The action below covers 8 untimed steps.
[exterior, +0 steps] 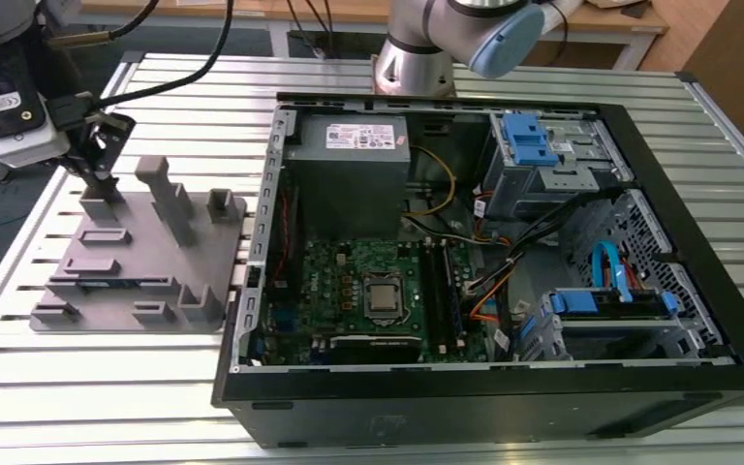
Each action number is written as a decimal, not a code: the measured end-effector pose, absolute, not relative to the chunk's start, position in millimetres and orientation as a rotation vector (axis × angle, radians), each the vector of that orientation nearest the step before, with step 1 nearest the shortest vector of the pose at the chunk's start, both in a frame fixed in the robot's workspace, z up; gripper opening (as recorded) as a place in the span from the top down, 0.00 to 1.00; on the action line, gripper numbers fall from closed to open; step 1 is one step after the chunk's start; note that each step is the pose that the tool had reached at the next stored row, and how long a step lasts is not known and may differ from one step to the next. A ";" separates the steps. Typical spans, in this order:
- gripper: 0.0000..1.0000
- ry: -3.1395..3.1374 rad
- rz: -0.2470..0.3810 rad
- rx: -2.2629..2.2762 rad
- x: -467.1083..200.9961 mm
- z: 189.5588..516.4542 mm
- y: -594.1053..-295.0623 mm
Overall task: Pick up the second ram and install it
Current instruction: 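Reach for the second ram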
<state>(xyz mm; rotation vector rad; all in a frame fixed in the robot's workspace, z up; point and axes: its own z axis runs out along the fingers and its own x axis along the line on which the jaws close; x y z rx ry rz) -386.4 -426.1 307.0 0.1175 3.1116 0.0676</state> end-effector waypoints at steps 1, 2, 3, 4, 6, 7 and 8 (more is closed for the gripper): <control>0.89 3.112 0.068 0.117 -386.3 305.2 -426.3; 0.89 3.112 0.067 0.117 -386.3 303.4 -426.4; 0.89 3.112 0.067 0.117 -386.3 301.6 -426.4; 0.89 3.112 0.067 0.117 -386.3 299.8 -426.5; 0.89 3.112 0.067 0.117 -386.3 296.2 -426.5; 0.89 3.112 0.068 0.117 -386.3 294.2 -426.5; 0.89 3.112 0.068 0.118 -386.2 292.5 -426.5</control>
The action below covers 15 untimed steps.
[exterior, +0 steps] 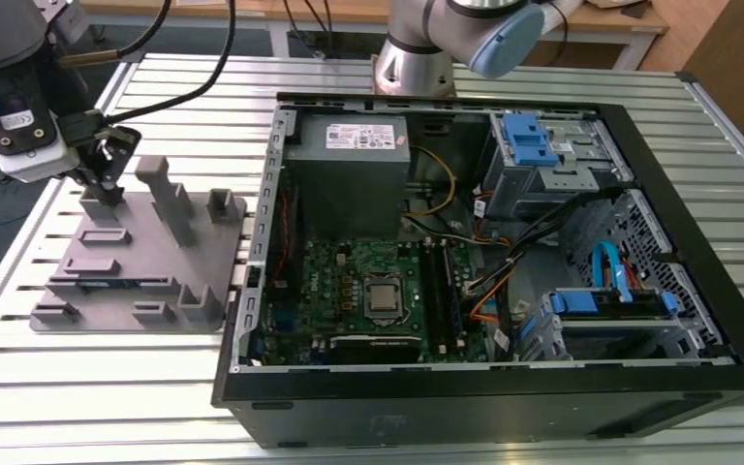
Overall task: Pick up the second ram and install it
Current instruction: 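Reach for the second ram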
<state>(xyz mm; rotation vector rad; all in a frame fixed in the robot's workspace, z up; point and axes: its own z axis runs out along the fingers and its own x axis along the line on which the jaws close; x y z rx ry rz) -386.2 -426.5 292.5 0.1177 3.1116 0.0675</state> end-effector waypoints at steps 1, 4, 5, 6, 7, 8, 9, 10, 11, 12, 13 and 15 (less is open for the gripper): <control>0.89 3.112 0.067 0.118 -386.1 291.3 -426.5; 0.89 3.112 0.067 0.118 -385.2 288.1 -426.5; 0.89 3.112 0.067 0.118 -385.2 286.5 -426.5; 0.89 3.112 0.067 0.118 -385.1 284.7 -426.5; 0.89 3.112 0.068 0.118 -385.1 282.8 -426.5; 0.89 3.112 0.068 0.118 -385.1 281.0 -426.5; 0.89 3.112 0.068 0.118 -385.1 279.2 -426.5; 0.89 3.112 0.067 0.118 -385.1 277.4 -426.5; 0.89 3.112 0.068 0.118 -385.1 275.5 -426.5; 0.89 3.112 0.068 0.118 -385.1 273.8 -426.5; 0.89 3.112 0.067 0.118 -385.1 271.9 -426.5; 0.89 3.112 0.067 0.118 -385.1 268.4 -426.5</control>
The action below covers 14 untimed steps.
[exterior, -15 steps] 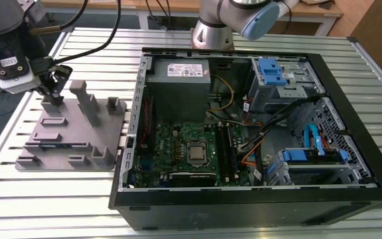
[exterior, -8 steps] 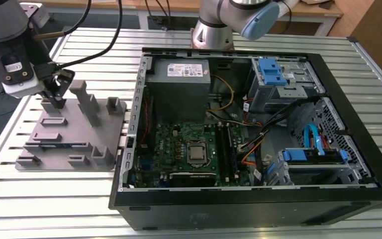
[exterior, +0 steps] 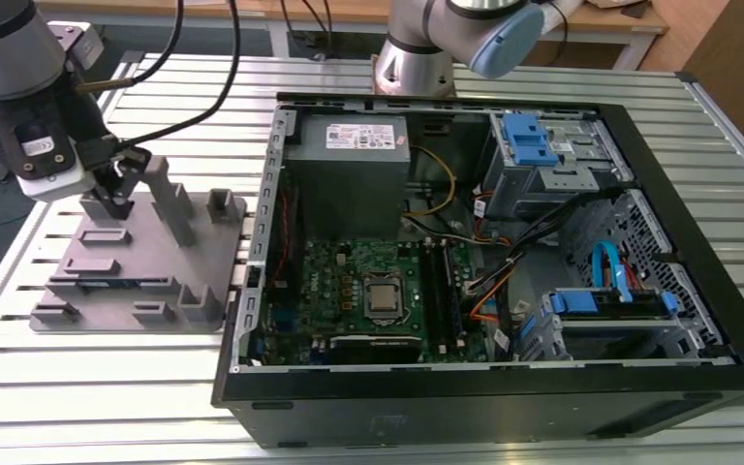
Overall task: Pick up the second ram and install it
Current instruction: 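Reach for the second ram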
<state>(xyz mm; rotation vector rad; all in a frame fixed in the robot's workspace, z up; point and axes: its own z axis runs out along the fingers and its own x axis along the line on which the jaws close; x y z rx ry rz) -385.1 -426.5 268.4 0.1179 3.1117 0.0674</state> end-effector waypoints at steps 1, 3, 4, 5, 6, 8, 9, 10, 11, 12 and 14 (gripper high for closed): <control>0.89 3.112 0.068 0.118 -385.1 266.5 -426.5; 0.89 3.112 0.067 0.118 -385.1 262.9 -426.5; 0.89 3.112 0.067 0.118 -385.1 261.1 -426.5; 0.89 3.112 0.067 0.118 -385.1 259.3 -426.5; 0.89 3.112 0.068 0.118 -385.1 257.5 -426.5; 0.89 3.112 0.067 0.118 -385.1 254.0 -426.5; 0.89 3.112 0.067 0.118 -385.1 252.2 -426.5; 0.89 3.112 0.068 0.118 -385.1 250.5 -426.5; 0.89 3.112 0.068 0.118 -385.1 248.9 -426.5; 0.89 3.112 0.067 0.118 -385.1 247.1 -426.5; 0.89 3.112 0.067 0.118 -385.1 243.6 -426.5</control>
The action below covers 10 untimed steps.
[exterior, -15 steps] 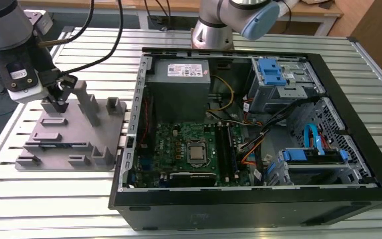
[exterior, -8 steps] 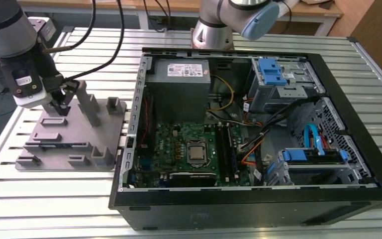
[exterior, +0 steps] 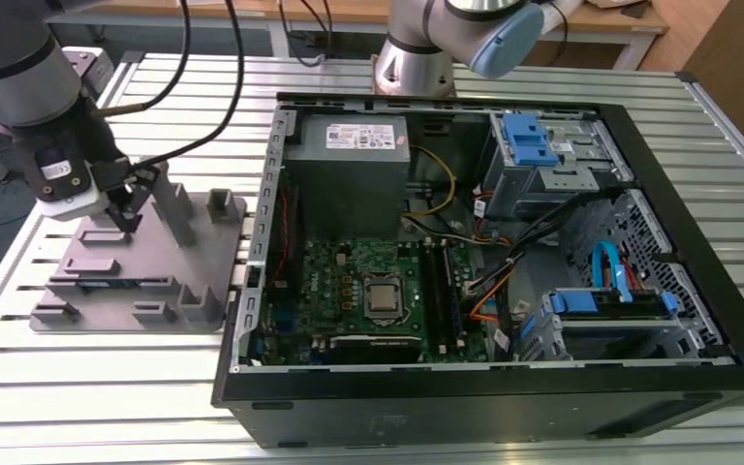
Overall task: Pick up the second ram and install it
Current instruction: 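Reach for the second ram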
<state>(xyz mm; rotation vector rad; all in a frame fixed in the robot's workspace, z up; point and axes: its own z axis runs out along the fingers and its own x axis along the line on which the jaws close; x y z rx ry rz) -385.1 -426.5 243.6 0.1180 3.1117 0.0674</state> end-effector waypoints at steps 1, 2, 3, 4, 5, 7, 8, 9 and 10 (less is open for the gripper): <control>0.89 3.112 0.067 0.118 -385.1 241.8 -426.5; 0.89 3.112 0.067 0.118 -385.1 240.0 -426.5; 0.89 3.112 0.067 0.118 -385.1 238.2 -426.5; 0.89 3.112 0.067 0.118 -385.1 236.4 -426.5; 0.89 3.112 0.068 0.118 -385.1 234.6 -426.5; 0.89 3.112 0.067 0.118 -385.1 230.8 -426.5; 0.89 3.112 0.068 0.118 -385.1 229.0 -426.5; 0.89 3.112 0.067 0.118 -385.1 227.2 -426.5; 0.89 3.112 0.068 0.118 -385.1 225.4 -426.5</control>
